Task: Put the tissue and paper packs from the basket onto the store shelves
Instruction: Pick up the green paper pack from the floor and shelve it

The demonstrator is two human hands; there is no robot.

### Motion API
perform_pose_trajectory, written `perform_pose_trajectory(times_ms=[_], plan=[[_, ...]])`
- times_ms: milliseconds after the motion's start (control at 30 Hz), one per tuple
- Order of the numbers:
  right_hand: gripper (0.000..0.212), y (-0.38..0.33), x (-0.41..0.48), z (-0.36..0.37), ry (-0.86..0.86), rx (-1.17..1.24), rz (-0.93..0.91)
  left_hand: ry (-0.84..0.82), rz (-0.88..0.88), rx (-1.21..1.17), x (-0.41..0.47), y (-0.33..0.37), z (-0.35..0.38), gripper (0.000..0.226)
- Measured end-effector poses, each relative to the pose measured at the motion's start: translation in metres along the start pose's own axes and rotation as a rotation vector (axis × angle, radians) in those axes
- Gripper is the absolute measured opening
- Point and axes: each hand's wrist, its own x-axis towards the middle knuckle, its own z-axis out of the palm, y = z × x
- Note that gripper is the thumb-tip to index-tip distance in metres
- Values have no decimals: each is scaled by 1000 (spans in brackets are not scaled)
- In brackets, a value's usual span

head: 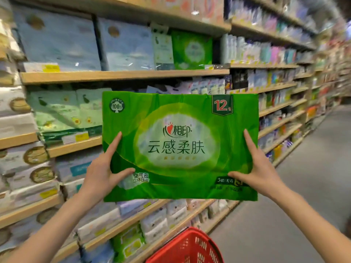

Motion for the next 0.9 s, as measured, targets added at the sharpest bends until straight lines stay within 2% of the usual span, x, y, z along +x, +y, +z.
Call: perform_pose_trajectory(times_ms=[200,400,767,900], plan=[[121,78,38,-74,89,-51,15,-1,99,-82,67,73,91,101],[123,142,79,-113,159,-80,49,-29,147,-148,128,114,168,100],[125,255,215,-113,266,-139,33,-56,228,-243,269,134,298,98],[124,289,278,-112,291,-156,19,-8,237,-221,332,143,334,99]])
